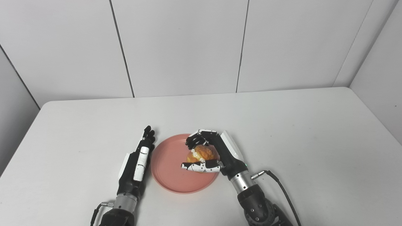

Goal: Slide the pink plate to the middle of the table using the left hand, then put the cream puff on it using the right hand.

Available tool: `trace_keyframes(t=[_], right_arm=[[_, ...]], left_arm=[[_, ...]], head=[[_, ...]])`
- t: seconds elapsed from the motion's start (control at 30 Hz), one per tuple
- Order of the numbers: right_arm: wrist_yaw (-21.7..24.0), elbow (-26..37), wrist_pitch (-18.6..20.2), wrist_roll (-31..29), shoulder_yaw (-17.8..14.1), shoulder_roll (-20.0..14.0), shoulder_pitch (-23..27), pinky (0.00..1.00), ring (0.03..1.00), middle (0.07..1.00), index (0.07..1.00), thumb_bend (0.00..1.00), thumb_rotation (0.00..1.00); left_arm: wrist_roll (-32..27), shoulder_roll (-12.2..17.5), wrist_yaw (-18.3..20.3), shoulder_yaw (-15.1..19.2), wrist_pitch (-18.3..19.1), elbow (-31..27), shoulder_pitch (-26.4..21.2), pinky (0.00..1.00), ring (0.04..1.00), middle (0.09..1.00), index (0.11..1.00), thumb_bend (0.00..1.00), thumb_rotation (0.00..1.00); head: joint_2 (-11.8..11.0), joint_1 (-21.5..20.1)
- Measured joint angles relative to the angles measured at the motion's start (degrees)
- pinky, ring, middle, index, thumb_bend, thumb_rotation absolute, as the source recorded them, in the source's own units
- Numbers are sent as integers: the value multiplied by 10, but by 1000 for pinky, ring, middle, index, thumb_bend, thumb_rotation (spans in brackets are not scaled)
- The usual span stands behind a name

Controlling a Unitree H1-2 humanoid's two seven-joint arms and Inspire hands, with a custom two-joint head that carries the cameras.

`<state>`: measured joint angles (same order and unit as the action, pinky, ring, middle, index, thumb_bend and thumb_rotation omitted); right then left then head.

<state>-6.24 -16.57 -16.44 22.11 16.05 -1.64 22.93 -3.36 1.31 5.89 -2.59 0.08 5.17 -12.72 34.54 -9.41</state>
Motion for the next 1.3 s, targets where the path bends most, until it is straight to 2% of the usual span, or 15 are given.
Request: trace_keyframes(t=[0.23,0.3,0.37,0.43,0.6,0.67,0.73,0.77,0.83,1.0,1.13,1.17,1.23,1.27,1.3], right_arm=[[1,-14,-14,10,0,-6,11,310,415,495,497,514,0],[1,-17,-21,12,-1,-7,18,334,467,512,485,498,0],[1,-17,-22,16,-2,-7,26,327,465,562,464,490,0],[1,-17,-24,21,-2,-7,33,330,471,573,457,488,0],[-3,-23,-55,40,2,-9,40,333,477,564,483,489,0],[-4,-32,-62,50,6,-11,40,340,491,511,495,494,0],[-9,-41,-68,59,9,-11,40,337,490,499,504,494,0],[-10,-46,-69,61,10,-11,40,337,490,499,504,494,0],[-11,-51,-69,62,13,-12,39,330,476,569,490,487,0],[-6,-56,-70,76,29,-19,41,347,487,548,487,492,0],[-6,-60,-70,87,37,-22,43,353,499,569,473,489,0],[-7,-62,-70,98,41,-24,45,508,616,555,470,503,0],[-8,-62,-70,126,57,-31,48,707,746,708,491,500,89],[-6,-61,-70,142,69,-37,50,796,800,763,658,518,36],[1,-59,-70,153,76,-42,51,855,841,805,754,528,44]], left_arm=[[0,-5,-4,-2,5,-9,7,1000,1000,1000,1000,656,1000],[0,-5,-4,-3,9,-12,8,1000,1000,1000,1000,656,1000],[0,-5,-4,-4,13,-18,10,1000,1000,1000,1000,653,1000],[0,-6,-4,-6,20,-24,11,1000,1000,1000,1000,644,1000],[3,-8,-9,-9,25,-26,12,1000,1000,1000,1000,664,1000],[7,-8,-11,-10,24,-26,12,1000,1000,1000,1000,661,1000],[7,-9,-12,-11,22,-26,12,1000,1000,1000,1000,656,1000],[7,-10,-13,-11,22,-26,12,1000,1000,1000,1000,656,1000],[10,-12,-14,-11,22,-26,12,1000,1000,1000,1000,663,1000],[13,-13,-18,-13,22,-26,13,1000,1000,1000,1000,661,1000],[14,-15,-23,-15,22,-26,14,1000,1000,1000,1000,660,1000],[15,-16,-25,-16,22,-28,15,1000,1000,1000,1000,659,1000],[20,-16,-25,-19,23,-35,19,1000,1000,1000,1000,644,1000],[22,-16,-25,-23,24,-38,21,1000,1000,1000,1000,640,1000],[23,-16,-25,-25,24,-42,24,1000,1000,1000,1000,636,1000]], head=[[1,13],[2,18],[3,22],[5,24],[5,29],[5,31],[4,33],[4,33],[3,34],[-1,37],[-7,39],[-7,39],[-4,41],[-9,46],[-9,47]])
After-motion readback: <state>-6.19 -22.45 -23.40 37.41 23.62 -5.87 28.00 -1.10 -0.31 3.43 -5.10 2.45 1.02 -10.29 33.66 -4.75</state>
